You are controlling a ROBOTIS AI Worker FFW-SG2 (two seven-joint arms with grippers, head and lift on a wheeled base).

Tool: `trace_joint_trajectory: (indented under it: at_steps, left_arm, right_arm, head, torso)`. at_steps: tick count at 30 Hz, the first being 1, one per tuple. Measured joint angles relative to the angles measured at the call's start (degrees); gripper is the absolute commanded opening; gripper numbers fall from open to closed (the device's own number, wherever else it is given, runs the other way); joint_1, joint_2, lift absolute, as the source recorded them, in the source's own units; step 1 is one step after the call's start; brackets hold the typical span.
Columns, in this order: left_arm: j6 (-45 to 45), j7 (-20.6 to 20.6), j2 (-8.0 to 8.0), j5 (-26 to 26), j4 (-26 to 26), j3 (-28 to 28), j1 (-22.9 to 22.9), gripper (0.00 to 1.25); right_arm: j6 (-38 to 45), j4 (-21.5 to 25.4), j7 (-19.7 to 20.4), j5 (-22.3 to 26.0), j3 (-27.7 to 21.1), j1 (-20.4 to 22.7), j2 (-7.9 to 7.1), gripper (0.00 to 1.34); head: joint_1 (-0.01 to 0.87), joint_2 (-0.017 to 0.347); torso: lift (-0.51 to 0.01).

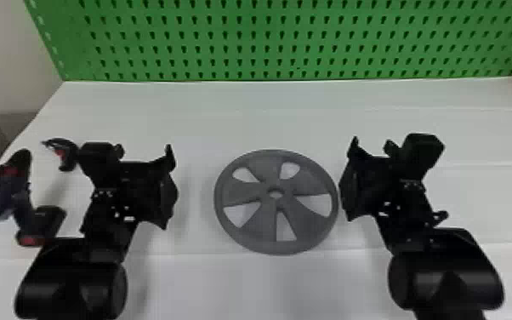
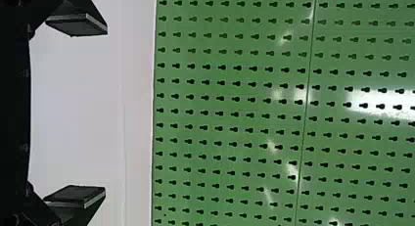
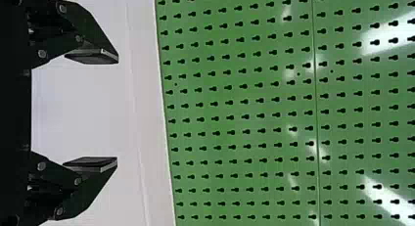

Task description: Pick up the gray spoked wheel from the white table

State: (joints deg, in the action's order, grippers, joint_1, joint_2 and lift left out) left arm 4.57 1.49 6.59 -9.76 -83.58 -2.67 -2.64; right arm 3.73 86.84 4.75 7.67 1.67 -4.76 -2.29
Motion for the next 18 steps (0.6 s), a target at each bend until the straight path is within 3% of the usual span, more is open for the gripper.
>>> trace_joint_trajectory:
  at_steps: [18]
  left_arm:
    - [0.0,0.0,0.00,-0.2,0.0,0.3,0.2,1.12]
  right_arm:
    - [26.7,10.1,-0.1,-0.9,-0.3,-5.9,-1.13,0.82]
  head:
    - [0.767,0.035]
  torso:
    - [-0.107]
